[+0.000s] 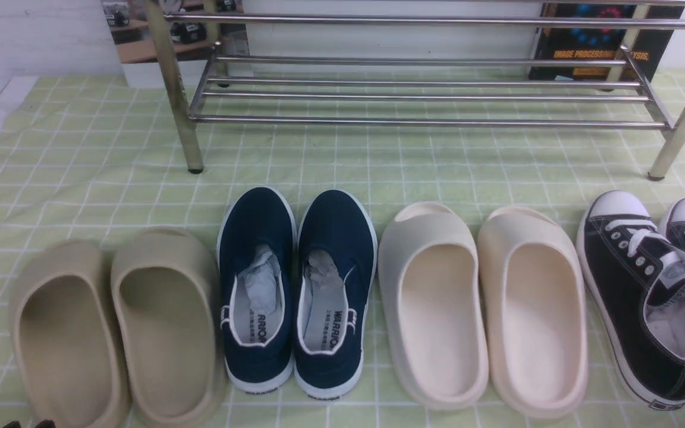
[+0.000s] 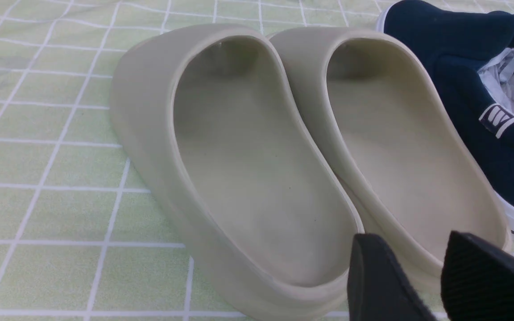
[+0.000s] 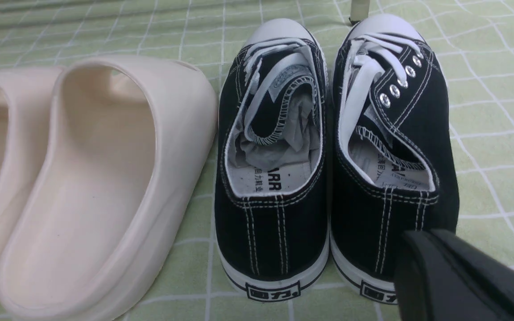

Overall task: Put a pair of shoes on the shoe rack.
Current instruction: Use the right arm to grab the shoe closest to it, then use the right arm to put a shoe into the shoe rack, then use the right arm to grab the shoe closest to it, then use the right arm to put a shoe into the shoe rack

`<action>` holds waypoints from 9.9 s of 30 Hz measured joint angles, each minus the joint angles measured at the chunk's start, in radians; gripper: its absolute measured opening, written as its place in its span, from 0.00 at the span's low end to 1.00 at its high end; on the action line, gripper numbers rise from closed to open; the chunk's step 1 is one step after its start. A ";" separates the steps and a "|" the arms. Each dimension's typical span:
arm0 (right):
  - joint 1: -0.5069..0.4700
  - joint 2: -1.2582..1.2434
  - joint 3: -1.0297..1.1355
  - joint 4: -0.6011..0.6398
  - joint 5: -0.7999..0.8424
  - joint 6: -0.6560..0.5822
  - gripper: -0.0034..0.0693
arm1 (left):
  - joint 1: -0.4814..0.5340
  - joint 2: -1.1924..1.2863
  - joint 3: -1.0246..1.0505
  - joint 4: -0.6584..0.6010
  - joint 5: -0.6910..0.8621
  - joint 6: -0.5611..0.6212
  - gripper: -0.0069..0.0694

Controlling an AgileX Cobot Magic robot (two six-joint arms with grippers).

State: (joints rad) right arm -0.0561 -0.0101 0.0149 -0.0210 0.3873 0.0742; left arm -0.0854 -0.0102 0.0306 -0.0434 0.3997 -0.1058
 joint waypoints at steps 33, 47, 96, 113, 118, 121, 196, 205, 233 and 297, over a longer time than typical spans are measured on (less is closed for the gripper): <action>0.000 0.000 0.000 -0.003 -0.003 -0.001 0.06 | 0.000 0.000 0.000 0.000 0.000 0.000 0.40; 0.000 0.000 0.012 -0.003 -0.436 0.000 0.07 | 0.000 0.000 0.000 0.000 0.000 0.000 0.40; 0.185 1.518 -0.948 0.072 0.295 -0.041 0.83 | 0.000 0.000 0.000 0.000 0.000 0.000 0.40; 0.190 1.646 -1.060 0.100 0.438 -0.001 0.08 | 0.000 0.000 0.000 0.000 0.000 0.000 0.40; 0.226 1.623 -1.220 0.086 0.577 -0.020 0.08 | 0.000 0.000 0.000 0.000 0.000 0.000 0.40; 0.265 1.677 -1.382 0.085 0.623 -0.050 0.08 | 0.000 0.000 0.000 0.000 0.000 0.000 0.40; 0.002 1.794 -1.196 -0.145 0.544 0.149 0.32 | 0.000 0.000 0.000 0.000 0.000 0.000 0.40; 0.055 1.787 -1.538 -0.003 0.674 -0.012 0.32 | 0.000 0.000 0.000 0.000 0.000 0.000 0.40; 0.068 2.460 -2.553 0.045 0.743 -0.020 0.32 | 0.000 0.000 0.000 0.000 0.000 0.000 0.40; 0.076 1.961 -1.734 -0.011 0.611 -0.088 0.05 | 0.000 -0.001 0.000 0.000 0.000 0.000 0.40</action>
State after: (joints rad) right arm 0.0197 1.9508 -1.7190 -0.0321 0.9984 -0.0139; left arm -0.0854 -0.0110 0.0306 -0.0434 0.3997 -0.1058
